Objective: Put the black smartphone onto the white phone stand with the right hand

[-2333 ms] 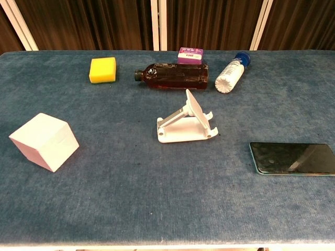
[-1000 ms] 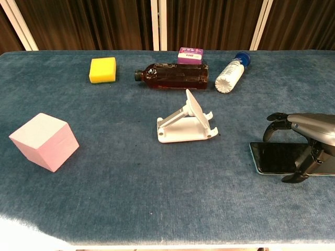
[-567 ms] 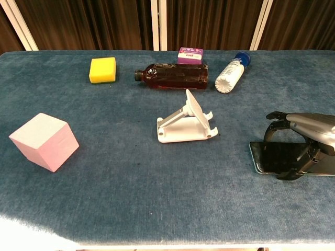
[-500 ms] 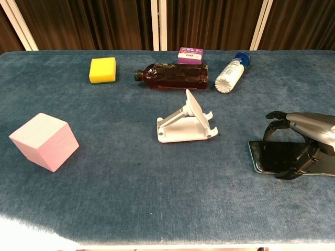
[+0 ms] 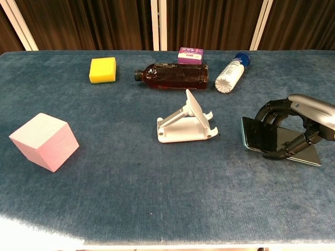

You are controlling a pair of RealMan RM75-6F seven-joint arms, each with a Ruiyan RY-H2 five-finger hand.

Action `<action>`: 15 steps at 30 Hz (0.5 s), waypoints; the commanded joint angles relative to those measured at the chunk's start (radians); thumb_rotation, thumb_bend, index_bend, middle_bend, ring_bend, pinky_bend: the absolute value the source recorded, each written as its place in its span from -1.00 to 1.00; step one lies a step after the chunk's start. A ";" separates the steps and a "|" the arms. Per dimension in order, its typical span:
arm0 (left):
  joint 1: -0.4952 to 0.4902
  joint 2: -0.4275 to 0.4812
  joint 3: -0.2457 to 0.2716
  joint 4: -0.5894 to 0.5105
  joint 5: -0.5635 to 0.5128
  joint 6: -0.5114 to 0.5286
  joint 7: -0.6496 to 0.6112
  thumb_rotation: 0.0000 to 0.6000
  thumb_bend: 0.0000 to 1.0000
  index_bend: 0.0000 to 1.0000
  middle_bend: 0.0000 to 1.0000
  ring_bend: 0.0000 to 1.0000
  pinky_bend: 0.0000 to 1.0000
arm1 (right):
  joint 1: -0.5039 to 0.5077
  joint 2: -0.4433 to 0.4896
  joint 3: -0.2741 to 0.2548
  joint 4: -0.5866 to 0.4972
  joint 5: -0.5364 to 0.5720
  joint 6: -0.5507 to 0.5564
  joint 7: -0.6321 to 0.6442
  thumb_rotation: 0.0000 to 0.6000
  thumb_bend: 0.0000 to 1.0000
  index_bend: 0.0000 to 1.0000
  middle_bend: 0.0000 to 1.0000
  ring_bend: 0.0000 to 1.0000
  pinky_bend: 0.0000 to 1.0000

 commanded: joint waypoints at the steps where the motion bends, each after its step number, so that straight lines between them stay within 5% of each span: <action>1: -0.001 0.003 0.000 -0.008 -0.001 -0.002 0.007 1.00 -0.84 -0.46 -0.52 -0.72 -0.98 | -0.002 -0.008 0.009 0.057 -0.064 -0.019 0.099 1.00 -0.13 0.30 0.03 -0.08 -0.21; 9: -0.003 0.012 -0.002 -0.025 0.000 -0.001 0.018 1.00 -0.84 -0.46 -0.52 -0.72 -0.98 | 0.100 0.118 0.052 0.085 -0.273 -0.132 0.450 1.00 -0.12 0.27 0.03 -0.09 -0.07; 15: -0.002 0.018 -0.002 -0.041 -0.001 0.001 0.030 1.00 -0.84 -0.46 -0.52 -0.72 -0.98 | 0.200 0.119 0.098 0.141 -0.381 -0.155 0.680 1.00 -0.12 0.27 0.01 -0.13 -0.05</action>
